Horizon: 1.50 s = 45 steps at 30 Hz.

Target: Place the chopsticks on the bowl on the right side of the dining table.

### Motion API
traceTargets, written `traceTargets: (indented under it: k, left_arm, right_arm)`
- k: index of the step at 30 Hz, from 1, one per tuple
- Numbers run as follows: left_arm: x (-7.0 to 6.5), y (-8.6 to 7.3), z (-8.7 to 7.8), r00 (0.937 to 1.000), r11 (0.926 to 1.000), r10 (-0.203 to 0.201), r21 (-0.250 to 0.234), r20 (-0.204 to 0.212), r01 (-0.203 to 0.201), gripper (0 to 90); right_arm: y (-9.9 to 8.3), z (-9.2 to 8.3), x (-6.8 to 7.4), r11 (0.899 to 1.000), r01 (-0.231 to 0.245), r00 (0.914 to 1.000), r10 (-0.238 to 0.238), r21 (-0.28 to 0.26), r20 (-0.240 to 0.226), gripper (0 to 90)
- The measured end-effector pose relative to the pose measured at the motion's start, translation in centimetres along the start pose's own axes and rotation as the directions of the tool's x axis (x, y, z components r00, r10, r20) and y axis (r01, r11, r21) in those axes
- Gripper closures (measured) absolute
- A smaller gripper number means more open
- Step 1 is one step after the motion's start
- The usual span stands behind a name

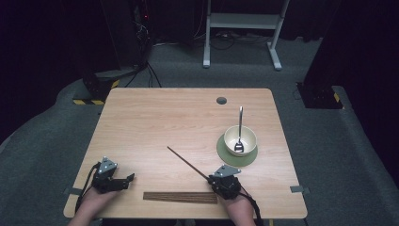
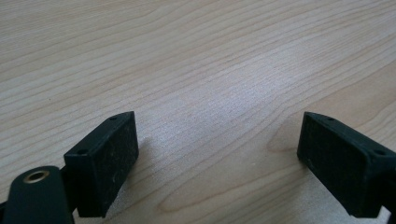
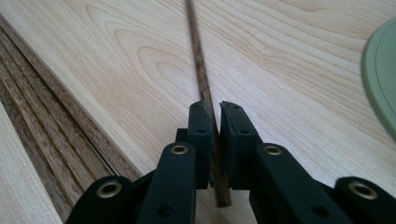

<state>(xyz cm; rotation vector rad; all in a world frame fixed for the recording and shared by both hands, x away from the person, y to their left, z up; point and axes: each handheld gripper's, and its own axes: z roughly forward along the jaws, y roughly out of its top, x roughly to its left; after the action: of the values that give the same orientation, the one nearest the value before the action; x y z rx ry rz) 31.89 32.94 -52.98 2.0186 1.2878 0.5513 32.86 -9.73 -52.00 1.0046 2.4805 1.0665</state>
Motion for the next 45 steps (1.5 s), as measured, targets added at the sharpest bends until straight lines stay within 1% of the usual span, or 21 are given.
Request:
traceTargets:
  k: [3,4,6,7,11,15,18,20,25,27,30,34,35,39,41,45]
  left_arm:
    - [0.0,0.0,0.0,1.0,1.0,0.0,0.001,-0.001,0.0,12.7]
    - [0.0,0.0,0.0,1.0,1.0,0.0,0.0,0.0,0.0,12.7]
    - [0.0,0.0,0.0,1.0,1.0,0.001,0.0,-0.001,-0.001,12.8]
    - [0.0,0.0,0.0,1.0,1.0,0.001,0.0,-0.001,-0.001,12.9]
    - [0.0,0.0,0.0,1.0,1.0,0.001,0.0,0.001,-0.001,12.9]
    - [0.0,0.0,0.0,1.0,1.0,0.001,0.0,0.0,-0.001,13.0]
    - [0.0,0.0,0.0,1.0,1.0,0.001,0.0,0.0,-0.001,13.0]
    - [0.0,0.0,0.0,1.0,1.0,0.003,0.001,-0.002,-0.003,13.2]
    - [0.0,0.0,0.0,1.0,1.0,0.002,-0.001,0.0,-0.002,13.3]
    - [0.0,-0.1,-0.1,1.0,1.0,0.0,-0.003,0.002,0.0,14.1]
    - [0.0,-0.1,-0.1,1.0,1.0,0.0,-0.003,0.001,0.0,14.4]
    - [0.0,-0.1,-0.2,1.0,1.0,-0.001,-0.003,0.001,0.001,14.4]
    - [0.0,-0.1,-0.2,1.0,1.0,0.002,-0.002,0.001,-0.002,14.4]
    - [0.0,-0.1,-0.2,1.0,1.0,0.002,-0.002,0.001,-0.002,14.4]
    - [0.0,-0.1,-0.2,1.0,1.0,0.003,-0.002,0.001,-0.003,14.4]
    - [0.0,-0.1,-0.2,1.0,1.0,0.0,-0.001,0.002,0.0,14.3]
  right_arm:
    - [0.0,0.0,0.0,1.0,0.002,1.0,-0.002,-0.001,-0.001,82.1]
    - [0.0,0.0,0.1,1.0,0.014,0.9999,-0.014,-0.004,0.0,79.8]
    - [0.0,0.1,0.3,0.999,0.032,0.9995,-0.032,-0.008,0.005,78.2]
    - [0.0,0.1,0.4,0.999,0.05,0.9987,-0.05,-0.008,0.008,77.4]
    - [-0.1,0.2,0.6,0.997,0.08,0.9967,-0.08,-0.012,0.015,76.8]
    - [-0.1,0.2,0.5,0.997,0.074,0.9972,-0.074,-0.016,0.009,76.9]
    - [-0.1,0.2,0.5,0.997,0.071,0.9974,-0.071,-0.017,0.01,82.5]
    - [0.0,0.3,0.5,0.997,0.077,0.997,-0.077,-0.015,0.01,83.4]
    - [0.1,0.3,0.6,0.997,0.08,0.9967,-0.079,-0.008,0.013,84.0]
    - [0.2,0.3,0.7,0.998,0.066,0.9977,-0.066,-0.003,0.014,84.1]
    - [0.3,0.3,0.8,0.998,0.066,0.9978,-0.066,-0.001,0.008,84.2]
    - [0.4,0.1,0.9,0.998,0.063,0.998,-0.063,-0.013,0.007,84.2]
    - [0.6,-0.1,0.8,0.998,0.061,0.9981,-0.061,-0.029,0.009,84.2]
    - [0.6,-0.4,0.8,0.997,0.062,0.998,-0.062,-0.04,0.015,84.2]
    - [0.6,-0.8,0.5,0.997,0.046,0.9988,-0.046,-0.057,0.015,84.2]
    - [0.7,-1.2,0.2,0.996,0.043,0.999,-0.042,-0.076,0.018,84.2]
